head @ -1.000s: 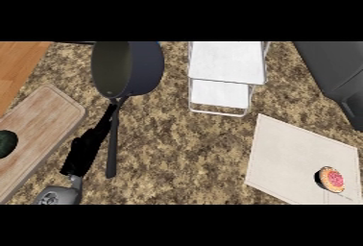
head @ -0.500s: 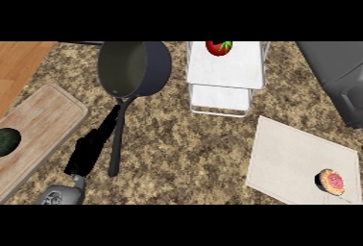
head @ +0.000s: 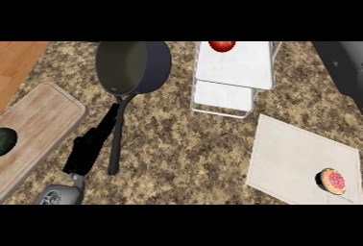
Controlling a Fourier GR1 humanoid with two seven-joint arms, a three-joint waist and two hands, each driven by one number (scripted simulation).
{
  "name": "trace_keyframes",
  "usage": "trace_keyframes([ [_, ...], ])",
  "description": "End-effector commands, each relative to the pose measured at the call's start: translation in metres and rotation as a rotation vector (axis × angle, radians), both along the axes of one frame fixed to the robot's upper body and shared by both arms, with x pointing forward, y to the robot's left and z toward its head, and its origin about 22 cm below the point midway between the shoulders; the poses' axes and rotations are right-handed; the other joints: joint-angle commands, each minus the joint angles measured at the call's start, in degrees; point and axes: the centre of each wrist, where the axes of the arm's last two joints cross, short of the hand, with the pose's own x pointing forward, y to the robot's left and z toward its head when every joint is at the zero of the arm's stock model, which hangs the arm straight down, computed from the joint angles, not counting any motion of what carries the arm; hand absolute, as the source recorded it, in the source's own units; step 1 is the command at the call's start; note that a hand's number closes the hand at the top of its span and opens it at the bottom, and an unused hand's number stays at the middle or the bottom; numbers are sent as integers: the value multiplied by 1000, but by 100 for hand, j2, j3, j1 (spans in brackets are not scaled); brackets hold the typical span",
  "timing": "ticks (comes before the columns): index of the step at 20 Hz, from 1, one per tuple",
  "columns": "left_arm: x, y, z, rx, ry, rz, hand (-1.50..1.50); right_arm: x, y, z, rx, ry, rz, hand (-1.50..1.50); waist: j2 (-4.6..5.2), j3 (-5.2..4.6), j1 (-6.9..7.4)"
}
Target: Pick the tomato from the placemat and place it in the tiered shelf
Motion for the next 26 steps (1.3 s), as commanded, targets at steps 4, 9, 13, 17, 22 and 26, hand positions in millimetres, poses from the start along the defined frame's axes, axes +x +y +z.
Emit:
trace_keyframes([
  [4,1,-5,-2,10,20,-7,0,-5,-69,-16,213,115,-231,-150,240,35,82],
  [9,2,-14,-3,3,5,-12,0,-14,-115,-5,170,113,-307,-150,316,44,185],
  [13,1,-9,-1,16,5,-45,0,-20,-135,1,197,78,-295,-150,383,57,365],
  [17,5,-17,0,-1,-3,-43,0,-29,-163,2,167,61,-272,-150,420,68,330],
  [22,4,-19,1,4,-4,-69,0,-32,-172,5,161,31,-238,-150,423,70,466],
  [26,9,-19,4,14,-19,-65,0,-39,-186,12,98,20,-249,-150,445,65,459],
])
